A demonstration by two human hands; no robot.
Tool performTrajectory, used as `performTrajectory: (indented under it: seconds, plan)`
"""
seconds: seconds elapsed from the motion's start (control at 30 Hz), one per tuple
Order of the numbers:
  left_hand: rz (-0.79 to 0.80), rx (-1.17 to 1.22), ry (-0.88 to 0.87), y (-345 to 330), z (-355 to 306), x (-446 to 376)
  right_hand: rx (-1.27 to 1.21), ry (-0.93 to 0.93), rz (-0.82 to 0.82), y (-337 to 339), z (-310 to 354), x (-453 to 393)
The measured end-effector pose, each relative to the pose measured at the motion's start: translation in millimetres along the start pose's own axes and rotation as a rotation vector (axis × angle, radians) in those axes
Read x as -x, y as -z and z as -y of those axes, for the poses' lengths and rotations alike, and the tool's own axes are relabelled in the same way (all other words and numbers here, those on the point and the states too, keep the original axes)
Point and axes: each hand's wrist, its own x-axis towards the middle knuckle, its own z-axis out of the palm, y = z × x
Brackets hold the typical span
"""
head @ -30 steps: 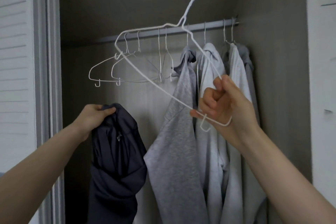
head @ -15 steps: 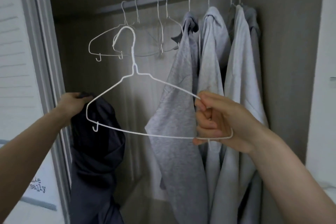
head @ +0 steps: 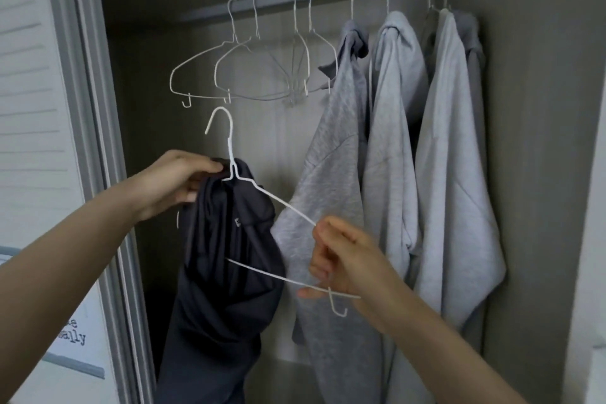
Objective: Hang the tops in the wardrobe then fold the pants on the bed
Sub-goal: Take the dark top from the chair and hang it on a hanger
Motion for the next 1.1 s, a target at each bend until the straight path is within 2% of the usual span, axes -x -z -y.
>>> performTrajectory:
  seconds: [0.03, 0.07, 0.17, 0.2, 0.27, 0.37, 0.47, 0.53, 0.6, 0.67, 0.73, 0.83, 0.87, 0.97, 1.03, 1.1]
  plan:
    - [0.054, -0.023, -0.021, -1.0, -4.4, 3.2, -0.055, 0.009, 0.011, 0.8, -1.2, -0.6]
    - [0.079, -0.142, -0.079, -0.8, -7.6, 6.3, -0.135, 0.010, 0.036, 1.0, -1.2, -0.8]
    - [0.036, -0.671, -0.320, -2.7, -17.4, 12.4, -0.338, -0.017, 0.165, 3.3, 1.4, 0.7]
    - [0.046, -0.689, -0.371, -1.7, -19.1, 14.5, -0.385, -0.040, 0.212, 3.4, 1.2, 0.9]
    - [0.063, -0.556, -0.419, 1.3, -19.7, 16.1, -0.534, -0.109, 0.288, 6.5, -1.6, -0.2]
    - [-0.032, -0.455, -0.486, 1.5, -16.1, 13.1, -0.825, -0.199, 0.343, 11.3, -11.8, -5.6]
    - [-0.061, -0.261, -0.457, -2.0, -12.2, 10.2, -0.941, -0.282, 0.224, 4.1, -32.5, -11.7]
    - [-0.077, -0.202, -0.450, -6.2, -11.0, 10.3, -0.858, -0.388, 0.208, -2.7, -46.8, -14.0]
    - [-0.087, -0.210, -0.482, -12.2, -11.5, 11.8, -0.572, -0.414, 0.281, -15.5, -58.7, -15.4]
    - [-0.075, -0.236, -0.489, -18.5, -12.7, 13.8, -0.155, -0.332, 0.286, -32.5, -66.1, -13.9]
    - [-0.065, -0.253, -0.471, -21.1, -12.6, 15.9, 0.111, -0.207, 0.210, -46.9, -66.7, -13.5]
    - [-0.064, -0.239, -0.457, -18.5, -11.1, 20.2, 0.187, -0.072, 0.065, -49.9, -62.0, -18.4]
    - [-0.070, -0.231, -0.454, -17.3, -10.5, 22.2, 0.194, -0.061, 0.077, -48.3, -61.1, -21.1]
    - [-0.110, -0.234, -0.424, -13.4, -8.1, 26.0, 0.245, -0.146, 0.312, -51.0, -63.0, -19.7]
    - [-0.155, -0.239, -0.413, -7.9, -6.6, 29.7, 0.397, -0.255, 0.427, -54.1, -68.8, -13.6]
    - [-0.181, -0.294, -0.428, 1.6, -4.3, 35.1, 0.597, -0.268, 0.506, -49.6, -74.3, -6.6]
